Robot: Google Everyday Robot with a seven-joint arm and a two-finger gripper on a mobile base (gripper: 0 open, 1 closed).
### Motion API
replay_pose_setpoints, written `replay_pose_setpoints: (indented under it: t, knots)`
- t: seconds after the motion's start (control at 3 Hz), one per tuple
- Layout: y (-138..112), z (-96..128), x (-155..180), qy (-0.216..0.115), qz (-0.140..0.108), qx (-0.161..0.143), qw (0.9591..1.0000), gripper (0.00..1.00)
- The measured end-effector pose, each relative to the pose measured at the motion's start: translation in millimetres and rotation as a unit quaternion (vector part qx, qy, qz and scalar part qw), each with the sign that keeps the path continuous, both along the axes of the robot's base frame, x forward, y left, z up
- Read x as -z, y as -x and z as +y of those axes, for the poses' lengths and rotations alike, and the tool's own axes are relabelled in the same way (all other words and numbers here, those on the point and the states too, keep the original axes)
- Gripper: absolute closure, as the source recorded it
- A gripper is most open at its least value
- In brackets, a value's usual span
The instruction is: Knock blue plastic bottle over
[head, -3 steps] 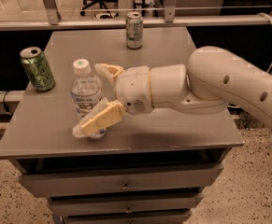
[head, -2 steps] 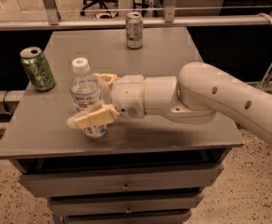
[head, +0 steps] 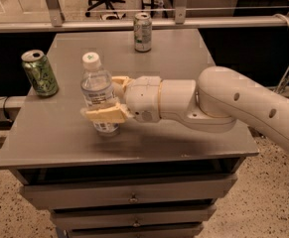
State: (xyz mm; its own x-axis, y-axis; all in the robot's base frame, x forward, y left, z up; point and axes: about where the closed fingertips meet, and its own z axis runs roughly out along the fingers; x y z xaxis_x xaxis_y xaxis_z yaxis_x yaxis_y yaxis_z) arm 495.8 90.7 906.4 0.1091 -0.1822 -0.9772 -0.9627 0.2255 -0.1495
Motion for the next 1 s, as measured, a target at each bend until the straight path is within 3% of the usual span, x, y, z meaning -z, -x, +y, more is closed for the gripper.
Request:
replay_pose_setpoints:
  t: [0.33, 0.67, 1.0]
  knots:
    - [-18, -15, -30, 0.026, -0.024, 0.017, 0.9992, 0.94]
    - [-44, -29, -61, 0.075, -0.039, 0.03, 0.996, 1.0]
    - [-69, -39, -66, 0.147, -0.028, 0.034, 0.9882, 1.0]
